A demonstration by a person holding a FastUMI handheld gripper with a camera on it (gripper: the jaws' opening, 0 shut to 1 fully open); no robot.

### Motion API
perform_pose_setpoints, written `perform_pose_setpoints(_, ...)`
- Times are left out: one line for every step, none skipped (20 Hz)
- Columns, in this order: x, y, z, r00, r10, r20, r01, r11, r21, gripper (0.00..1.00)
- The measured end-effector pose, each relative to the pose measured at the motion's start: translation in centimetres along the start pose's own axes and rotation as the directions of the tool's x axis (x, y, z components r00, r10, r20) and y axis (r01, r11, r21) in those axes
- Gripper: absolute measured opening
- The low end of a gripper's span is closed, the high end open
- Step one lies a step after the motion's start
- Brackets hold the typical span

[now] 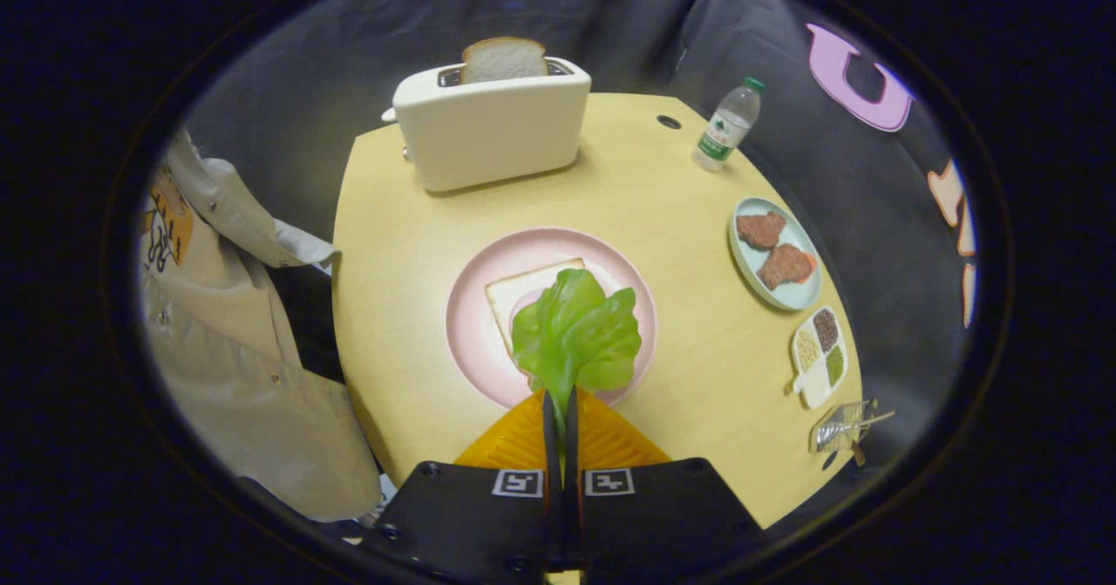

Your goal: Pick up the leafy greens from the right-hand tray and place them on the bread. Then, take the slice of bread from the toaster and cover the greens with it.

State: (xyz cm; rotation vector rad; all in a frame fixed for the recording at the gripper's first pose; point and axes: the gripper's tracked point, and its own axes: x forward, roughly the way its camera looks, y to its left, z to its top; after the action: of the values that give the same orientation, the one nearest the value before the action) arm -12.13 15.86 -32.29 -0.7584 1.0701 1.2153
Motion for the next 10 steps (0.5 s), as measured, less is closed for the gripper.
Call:
perform_pose_setpoints(0.5, 0.3, 0.4, 1.000, 0.008, -0.002, -0.008, 1.000, -0.005, 0.04)
perform_pose_setpoints(1.1, 0.7, 0.9, 1.000, 0.016, -0.002, -0.016, 1.000, -0.011, 0.04)
perform_pose_setpoints(1.7, 1.0, 1.3, 1.000, 0.026, -0.005, -0.026, 1.000, -0.013, 0.04)
perform_pose_setpoints(2.3, 1.2, 1.6, 0.999, 0.033, -0.009, -0.033, 0.999, -0.016, 0.04)
perform_pose_setpoints(2.8, 1.4, 1.9, 0.999, 0.040, -0.015, -0.041, 0.999, -0.017, 0.04)
perform_pose_setpoints(3.4, 1.6, 2.1, 0.999, 0.046, -0.021, -0.046, 0.999, -0.019, 0.04)
perform_pose_setpoints(3.9, 1.7, 2.3, 0.998, 0.053, -0.029, -0.054, 0.998, -0.018, 0.04)
perform_pose_setpoints(4.4, 1.9, 2.3, 0.997, 0.063, -0.037, -0.063, 0.998, -0.013, 0.04)
perform_pose_setpoints(4.8, 2.2, 2.5, 0.996, 0.077, -0.045, -0.077, 0.997, -0.005, 0.04)
perform_pose_setpoints(5.3, 2.5, 2.6, 0.995, 0.091, -0.043, -0.091, 0.996, 0.000, 0.04)
